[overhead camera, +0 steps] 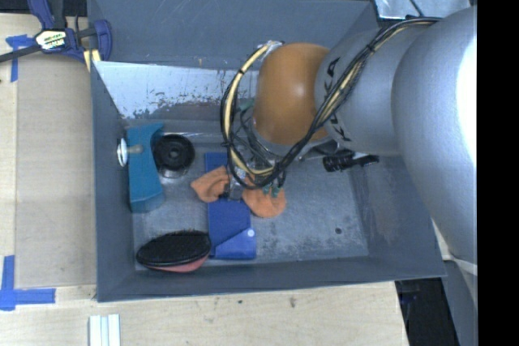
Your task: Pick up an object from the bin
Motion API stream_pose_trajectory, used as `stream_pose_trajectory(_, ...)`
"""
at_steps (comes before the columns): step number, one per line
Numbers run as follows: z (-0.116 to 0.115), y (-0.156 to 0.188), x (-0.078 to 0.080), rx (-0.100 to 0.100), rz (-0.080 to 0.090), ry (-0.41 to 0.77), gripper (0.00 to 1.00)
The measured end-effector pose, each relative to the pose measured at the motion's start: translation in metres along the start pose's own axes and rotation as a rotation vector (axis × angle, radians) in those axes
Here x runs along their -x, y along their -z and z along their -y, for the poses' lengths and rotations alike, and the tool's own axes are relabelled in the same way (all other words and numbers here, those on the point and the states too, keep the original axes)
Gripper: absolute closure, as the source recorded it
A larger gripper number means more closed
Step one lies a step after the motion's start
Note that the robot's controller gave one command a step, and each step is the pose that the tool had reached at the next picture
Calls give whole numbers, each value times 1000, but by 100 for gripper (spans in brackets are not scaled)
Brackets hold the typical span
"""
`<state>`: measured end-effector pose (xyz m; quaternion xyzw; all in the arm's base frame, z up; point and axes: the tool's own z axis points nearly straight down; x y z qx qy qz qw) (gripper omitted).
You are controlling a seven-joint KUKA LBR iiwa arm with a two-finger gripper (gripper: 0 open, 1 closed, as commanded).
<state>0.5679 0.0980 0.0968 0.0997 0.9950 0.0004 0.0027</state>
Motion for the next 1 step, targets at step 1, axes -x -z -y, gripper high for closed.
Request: stream_pose_trajectory(1, -57, 126, 15, 0, -4, 71, 100)
